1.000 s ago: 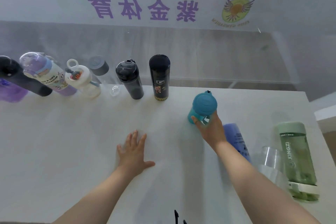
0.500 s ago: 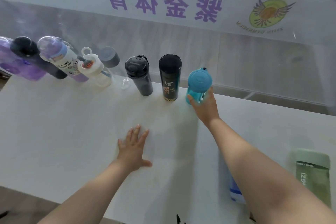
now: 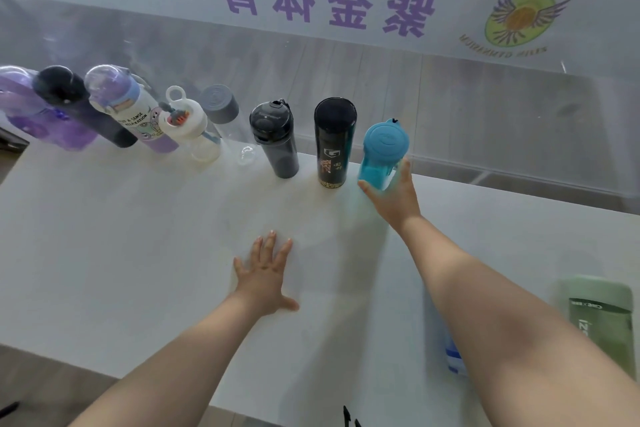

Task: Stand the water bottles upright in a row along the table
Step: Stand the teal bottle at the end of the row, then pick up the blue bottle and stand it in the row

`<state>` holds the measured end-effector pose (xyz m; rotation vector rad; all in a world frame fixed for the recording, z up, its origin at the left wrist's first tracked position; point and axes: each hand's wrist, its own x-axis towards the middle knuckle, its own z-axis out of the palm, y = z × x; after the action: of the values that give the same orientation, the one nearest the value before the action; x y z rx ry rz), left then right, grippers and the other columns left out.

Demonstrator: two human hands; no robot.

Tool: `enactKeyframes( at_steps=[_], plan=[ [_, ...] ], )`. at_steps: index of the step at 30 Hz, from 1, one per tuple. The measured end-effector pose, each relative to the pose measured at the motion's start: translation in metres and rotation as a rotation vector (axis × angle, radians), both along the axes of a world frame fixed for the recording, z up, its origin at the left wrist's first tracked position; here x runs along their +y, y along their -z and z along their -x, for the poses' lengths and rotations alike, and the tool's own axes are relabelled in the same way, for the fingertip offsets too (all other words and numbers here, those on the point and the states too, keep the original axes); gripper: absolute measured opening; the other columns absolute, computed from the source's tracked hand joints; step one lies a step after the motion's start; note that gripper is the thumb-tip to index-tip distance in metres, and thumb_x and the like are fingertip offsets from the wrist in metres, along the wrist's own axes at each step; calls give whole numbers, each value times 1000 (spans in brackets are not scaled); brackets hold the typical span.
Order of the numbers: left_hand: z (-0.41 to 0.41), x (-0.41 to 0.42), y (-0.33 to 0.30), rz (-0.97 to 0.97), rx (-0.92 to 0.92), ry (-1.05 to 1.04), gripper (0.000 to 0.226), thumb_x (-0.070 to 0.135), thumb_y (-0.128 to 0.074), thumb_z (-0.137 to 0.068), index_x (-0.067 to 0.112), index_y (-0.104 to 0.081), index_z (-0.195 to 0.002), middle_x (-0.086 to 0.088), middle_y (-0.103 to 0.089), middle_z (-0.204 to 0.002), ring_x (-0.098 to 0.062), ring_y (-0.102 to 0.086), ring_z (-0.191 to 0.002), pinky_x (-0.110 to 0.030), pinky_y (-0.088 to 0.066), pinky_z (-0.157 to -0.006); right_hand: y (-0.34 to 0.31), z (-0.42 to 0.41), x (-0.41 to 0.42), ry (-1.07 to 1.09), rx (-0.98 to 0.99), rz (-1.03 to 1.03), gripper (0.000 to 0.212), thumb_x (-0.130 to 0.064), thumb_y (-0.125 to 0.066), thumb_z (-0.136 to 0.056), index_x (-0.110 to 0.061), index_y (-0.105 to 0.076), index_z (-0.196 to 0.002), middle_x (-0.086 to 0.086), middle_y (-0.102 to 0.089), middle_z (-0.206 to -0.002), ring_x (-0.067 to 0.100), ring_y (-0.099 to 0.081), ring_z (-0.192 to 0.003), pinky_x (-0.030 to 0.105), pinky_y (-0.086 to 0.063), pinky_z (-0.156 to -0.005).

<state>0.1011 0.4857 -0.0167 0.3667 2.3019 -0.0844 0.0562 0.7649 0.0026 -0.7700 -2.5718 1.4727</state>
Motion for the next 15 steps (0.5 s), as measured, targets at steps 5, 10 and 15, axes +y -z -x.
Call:
enactKeyframes(
  at_steps=[5,10,15],
  plan=[
    [-1,-3,-2,-22,24,9,128,64,-72,-68,34,23,-148,0,34,-155,-26,26,-145,-65,-5,-114,-10,-35,3,30,-142,-64,94,-35,-74,-80,-14,-15,-150,9,-31,-153,25,-33,-139,37,-32,-112],
    [-5,-8,-4,-53,93,41,125,70,-69,-66,35,18,-150,0,27,-158,-25,19,-148,-63,-13,-114,-24,-100,4,-6,-239,-145,75,-25,-63,-88,-15,-21,-149,8,-33,-152,24,-32,-139,37,-29,-113],
    [-20,-7,-7,-77,123,74,104,59,-60,-83,27,10,-153,-5,18,-161,-27,10,-149,-53,-17,-117,-36,-169,8,-76,-242,-345,56,-3,-50,-86,-12,-41,-141,9,-44,-143,28,-36,-132,31,-23,-110]
  ],
)
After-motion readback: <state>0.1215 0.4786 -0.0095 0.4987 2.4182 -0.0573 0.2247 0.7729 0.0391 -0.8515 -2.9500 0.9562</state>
